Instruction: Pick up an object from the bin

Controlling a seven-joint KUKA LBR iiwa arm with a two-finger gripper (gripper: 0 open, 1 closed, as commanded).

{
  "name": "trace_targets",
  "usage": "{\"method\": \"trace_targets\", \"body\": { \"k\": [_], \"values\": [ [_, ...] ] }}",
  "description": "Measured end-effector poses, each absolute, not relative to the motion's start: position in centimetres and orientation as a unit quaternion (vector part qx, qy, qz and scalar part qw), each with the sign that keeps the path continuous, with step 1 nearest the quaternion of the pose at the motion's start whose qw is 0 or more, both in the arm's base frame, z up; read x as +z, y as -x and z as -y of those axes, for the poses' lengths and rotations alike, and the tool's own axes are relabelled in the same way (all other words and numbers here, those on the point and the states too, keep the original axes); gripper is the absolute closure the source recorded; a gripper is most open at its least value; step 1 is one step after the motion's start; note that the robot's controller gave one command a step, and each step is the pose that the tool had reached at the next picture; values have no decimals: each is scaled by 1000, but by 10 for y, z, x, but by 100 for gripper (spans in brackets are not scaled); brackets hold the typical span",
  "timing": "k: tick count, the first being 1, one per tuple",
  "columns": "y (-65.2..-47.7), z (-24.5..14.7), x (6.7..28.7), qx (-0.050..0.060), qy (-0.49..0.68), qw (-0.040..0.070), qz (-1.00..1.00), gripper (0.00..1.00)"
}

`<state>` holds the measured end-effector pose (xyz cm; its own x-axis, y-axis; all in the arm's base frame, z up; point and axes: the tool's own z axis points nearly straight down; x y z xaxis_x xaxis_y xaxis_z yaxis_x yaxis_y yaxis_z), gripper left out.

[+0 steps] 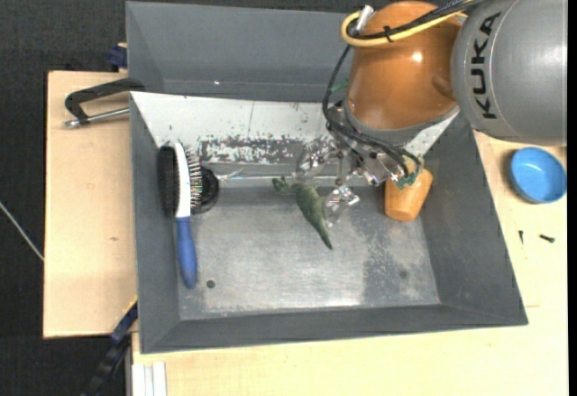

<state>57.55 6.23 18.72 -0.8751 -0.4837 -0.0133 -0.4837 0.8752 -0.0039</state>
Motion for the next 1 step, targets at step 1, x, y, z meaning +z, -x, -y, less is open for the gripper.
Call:
{"method": "trace_targets", "body": {
  "k": [1],
  "values": [
    [-562, -28, 225, -1, 361, 4, -933, 100]
  ]
}}
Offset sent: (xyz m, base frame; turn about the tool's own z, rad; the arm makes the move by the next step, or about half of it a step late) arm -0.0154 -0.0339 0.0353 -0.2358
